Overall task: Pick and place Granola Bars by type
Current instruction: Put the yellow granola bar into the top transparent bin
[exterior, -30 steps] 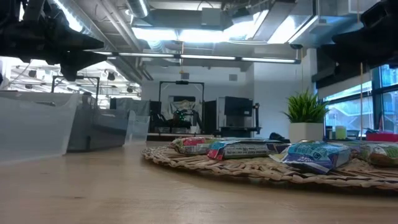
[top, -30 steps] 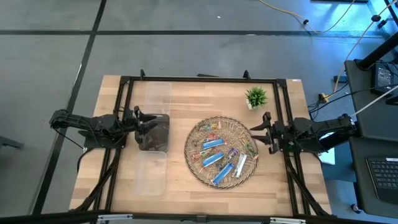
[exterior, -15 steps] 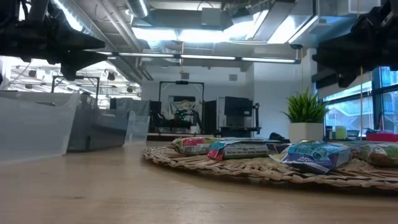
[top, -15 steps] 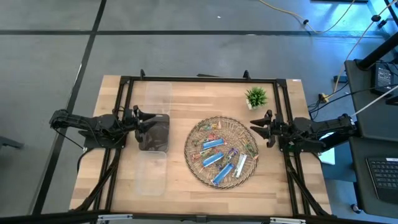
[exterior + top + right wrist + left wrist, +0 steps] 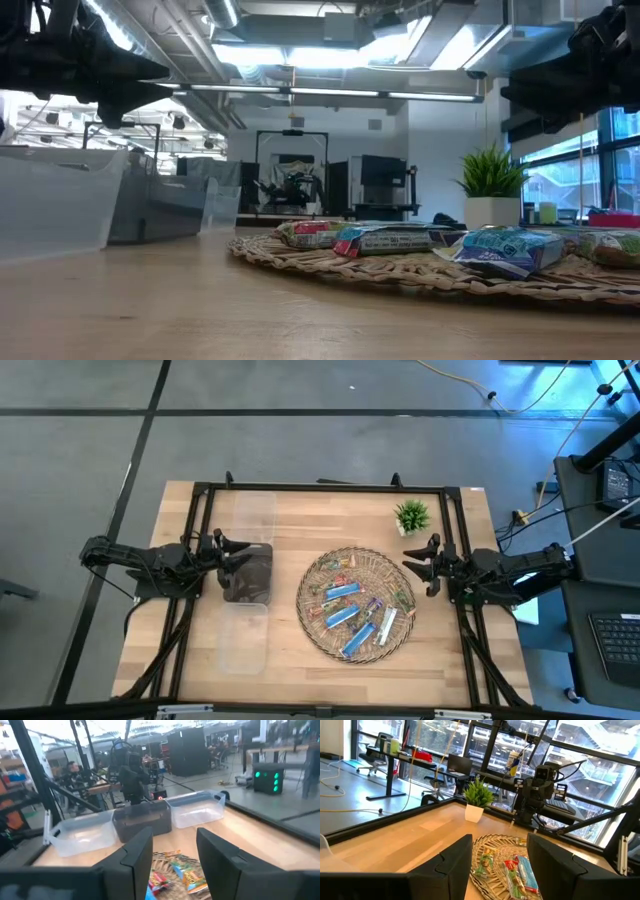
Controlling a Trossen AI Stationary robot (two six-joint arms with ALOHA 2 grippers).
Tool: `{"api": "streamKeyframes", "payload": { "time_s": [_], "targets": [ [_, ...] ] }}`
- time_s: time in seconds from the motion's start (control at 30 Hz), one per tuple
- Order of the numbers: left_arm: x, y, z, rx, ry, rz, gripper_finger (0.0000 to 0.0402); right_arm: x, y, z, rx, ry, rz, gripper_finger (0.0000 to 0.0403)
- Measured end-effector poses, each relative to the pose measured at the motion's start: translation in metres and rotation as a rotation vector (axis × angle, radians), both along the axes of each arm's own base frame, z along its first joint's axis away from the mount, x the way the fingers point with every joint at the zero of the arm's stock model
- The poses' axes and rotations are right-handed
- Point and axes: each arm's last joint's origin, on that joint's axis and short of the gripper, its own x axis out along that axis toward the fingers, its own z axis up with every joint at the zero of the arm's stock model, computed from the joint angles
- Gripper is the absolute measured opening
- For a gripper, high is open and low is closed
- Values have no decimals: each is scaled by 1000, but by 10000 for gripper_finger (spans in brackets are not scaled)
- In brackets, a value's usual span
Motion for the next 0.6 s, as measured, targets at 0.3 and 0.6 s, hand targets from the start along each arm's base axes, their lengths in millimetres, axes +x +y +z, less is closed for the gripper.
{"api": "streamKeyframes", "payload": {
  "time_s": [0.3, 0.6],
  "targets": [
    [-1, 2, 7, -18, -73, 58, 182, 0, -2, 2, -43, -1, -62, 155],
    [-3, 2, 16, -8, -155, 79, 182, 4, -4, 6, -93, 80, -176, 155]
  ]
}}
